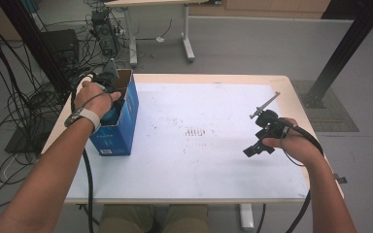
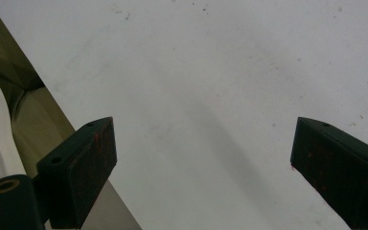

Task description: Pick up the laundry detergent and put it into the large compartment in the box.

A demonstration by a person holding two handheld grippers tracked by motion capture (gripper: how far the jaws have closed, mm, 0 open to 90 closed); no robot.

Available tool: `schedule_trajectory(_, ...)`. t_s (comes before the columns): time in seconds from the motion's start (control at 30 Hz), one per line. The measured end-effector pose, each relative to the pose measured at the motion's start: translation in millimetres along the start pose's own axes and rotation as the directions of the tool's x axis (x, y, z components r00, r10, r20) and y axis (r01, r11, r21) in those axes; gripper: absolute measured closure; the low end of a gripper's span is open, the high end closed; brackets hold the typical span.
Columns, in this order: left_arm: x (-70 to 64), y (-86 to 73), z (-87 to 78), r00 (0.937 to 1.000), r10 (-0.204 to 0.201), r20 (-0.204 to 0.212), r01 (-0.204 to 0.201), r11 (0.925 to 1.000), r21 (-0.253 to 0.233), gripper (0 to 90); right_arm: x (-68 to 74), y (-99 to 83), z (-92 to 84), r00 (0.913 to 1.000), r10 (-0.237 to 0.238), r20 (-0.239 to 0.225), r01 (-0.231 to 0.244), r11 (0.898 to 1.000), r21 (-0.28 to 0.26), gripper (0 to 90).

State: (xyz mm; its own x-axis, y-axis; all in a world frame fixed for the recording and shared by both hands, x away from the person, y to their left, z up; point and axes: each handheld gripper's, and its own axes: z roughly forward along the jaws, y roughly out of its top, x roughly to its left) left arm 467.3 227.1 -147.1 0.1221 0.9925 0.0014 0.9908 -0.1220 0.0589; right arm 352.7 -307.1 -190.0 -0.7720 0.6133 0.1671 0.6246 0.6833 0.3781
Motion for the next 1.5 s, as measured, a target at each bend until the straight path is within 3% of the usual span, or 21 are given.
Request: schedule_trajectory(1.5, -1.0, -2.4, 0.0, 1.0000, -0.001, -0.002, 0.001, 1.0000, -0.008, 38.7, 2.4, -4.7, -3.0, 1.0000, 0.000, 0.005, 0.000, 1.000, -0.005, 8.4)
